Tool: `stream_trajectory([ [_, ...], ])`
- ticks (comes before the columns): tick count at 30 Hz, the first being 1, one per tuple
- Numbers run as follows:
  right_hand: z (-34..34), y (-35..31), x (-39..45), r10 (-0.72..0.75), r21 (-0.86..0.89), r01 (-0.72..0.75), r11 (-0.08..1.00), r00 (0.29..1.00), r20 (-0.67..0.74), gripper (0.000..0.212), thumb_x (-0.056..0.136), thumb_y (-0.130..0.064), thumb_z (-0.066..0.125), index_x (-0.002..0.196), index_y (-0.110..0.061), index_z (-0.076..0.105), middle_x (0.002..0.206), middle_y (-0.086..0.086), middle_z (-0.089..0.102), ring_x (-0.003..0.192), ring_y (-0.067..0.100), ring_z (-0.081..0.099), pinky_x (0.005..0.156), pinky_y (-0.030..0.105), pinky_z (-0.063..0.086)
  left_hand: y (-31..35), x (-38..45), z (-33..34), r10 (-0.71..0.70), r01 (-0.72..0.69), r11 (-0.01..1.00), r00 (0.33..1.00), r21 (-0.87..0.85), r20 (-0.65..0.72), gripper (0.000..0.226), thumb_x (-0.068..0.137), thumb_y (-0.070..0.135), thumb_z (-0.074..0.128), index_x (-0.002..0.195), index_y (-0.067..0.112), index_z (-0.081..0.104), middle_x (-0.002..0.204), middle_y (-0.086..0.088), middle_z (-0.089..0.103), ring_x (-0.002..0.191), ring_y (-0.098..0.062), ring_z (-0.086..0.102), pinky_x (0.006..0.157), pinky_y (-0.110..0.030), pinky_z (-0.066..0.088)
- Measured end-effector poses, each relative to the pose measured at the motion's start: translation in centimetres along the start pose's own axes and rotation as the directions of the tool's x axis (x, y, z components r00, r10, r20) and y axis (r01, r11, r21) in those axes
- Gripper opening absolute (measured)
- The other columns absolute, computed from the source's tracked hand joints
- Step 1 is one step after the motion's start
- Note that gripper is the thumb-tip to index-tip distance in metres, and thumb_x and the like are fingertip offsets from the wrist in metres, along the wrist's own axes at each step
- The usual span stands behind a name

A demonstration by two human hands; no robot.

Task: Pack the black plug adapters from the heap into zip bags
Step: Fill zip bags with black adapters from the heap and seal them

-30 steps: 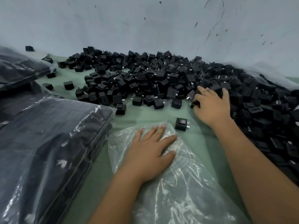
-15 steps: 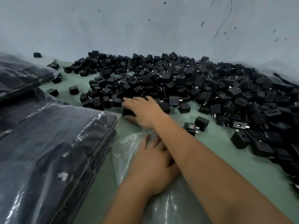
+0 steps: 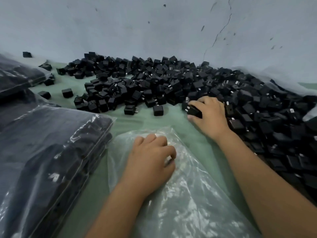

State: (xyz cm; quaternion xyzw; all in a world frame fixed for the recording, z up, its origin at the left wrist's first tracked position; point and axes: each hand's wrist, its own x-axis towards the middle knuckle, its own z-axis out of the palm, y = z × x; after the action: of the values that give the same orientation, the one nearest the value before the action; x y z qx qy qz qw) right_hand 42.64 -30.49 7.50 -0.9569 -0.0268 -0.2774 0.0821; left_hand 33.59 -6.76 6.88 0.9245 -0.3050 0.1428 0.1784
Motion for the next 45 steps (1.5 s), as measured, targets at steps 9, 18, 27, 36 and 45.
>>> stream_trajectory([
  [9, -8.1, -6.2, -8.0, 0.496, 0.816, -0.320, 0.482, 0.867, 0.047, 0.037, 0.074, -0.011, 0.077, 0.103, -0.027, 0.061, 0.094, -0.012, 0.066, 0.084, -0.003, 0.062, 0.074, 0.012, 0.047, 2.5, -0.4, -2.9, -0.311, 0.203, 0.941, 0.832, 0.271, 0.458, 0.057, 0.092, 0.068, 0.024, 0.147, 0.051, 0.025, 0.156, 0.000, 0.033, 0.143, -0.029, 0.027, 0.113, -0.049, 0.018],
  [18, -9.4, -10.2, -15.6, 0.569, 0.714, -0.332, 0.617, 0.814, -0.113, 0.029, 0.070, -0.022, 0.078, 0.082, -0.029, 0.052, 0.081, -0.016, 0.051, 0.068, -0.001, 0.046, 0.064, 0.009, 0.036, 3.5, -0.7, 0.1, -0.068, 0.033, 0.989, 0.968, 0.145, 0.240, 0.055, 0.092, 0.063, 0.042, 0.144, 0.046, 0.039, 0.163, -0.006, 0.016, 0.151, -0.024, 0.007, 0.119, -0.051, 0.001],
  [27, -9.2, -9.8, -16.5, 0.612, 0.815, -0.342, 0.467, 0.791, -0.019, 0.025, 0.076, -0.006, 0.067, 0.092, -0.021, 0.055, 0.094, 0.003, 0.062, 0.077, 0.008, 0.060, 0.067, 0.015, 0.046, 6.6, -3.8, -0.7, -0.057, 0.103, 0.978, 0.970, -0.183, 0.237, 0.069, 0.080, 0.072, 0.040, 0.137, 0.035, 0.051, 0.132, 0.011, 0.056, 0.122, -0.016, 0.048, 0.103, -0.038, 0.036],
  [36, -9.2, -10.6, -17.3, 0.252, 0.649, -0.177, 0.740, 0.968, -0.023, 0.018, 0.065, -0.020, 0.059, 0.078, -0.020, 0.047, 0.076, -0.008, 0.049, 0.070, 0.011, 0.046, 0.059, 0.024, 0.040, 5.2, -4.6, -0.1, -0.282, 0.300, 0.668, 0.949, -0.681, 0.142, 0.047, 0.093, 0.046, 0.046, 0.086, 0.005, 0.069, 0.077, -0.005, 0.063, 0.073, -0.019, 0.056, 0.074, -0.036, 0.045],
  [45, -8.5, -10.4, -17.4, 0.119, 0.326, -0.164, 0.931, 0.981, 0.153, 0.029, 0.074, -0.038, 0.065, 0.103, -0.040, 0.062, 0.088, -0.011, 0.051, 0.087, 0.010, 0.051, 0.069, 0.025, 0.045, 5.2, -4.8, -0.2, -0.353, 0.215, 0.605, 0.936, -0.766, -0.016, 0.030, 0.101, 0.027, 0.050, 0.126, 0.041, 0.059, 0.139, 0.019, 0.052, 0.134, 0.008, 0.038, 0.105, -0.008, 0.028],
])
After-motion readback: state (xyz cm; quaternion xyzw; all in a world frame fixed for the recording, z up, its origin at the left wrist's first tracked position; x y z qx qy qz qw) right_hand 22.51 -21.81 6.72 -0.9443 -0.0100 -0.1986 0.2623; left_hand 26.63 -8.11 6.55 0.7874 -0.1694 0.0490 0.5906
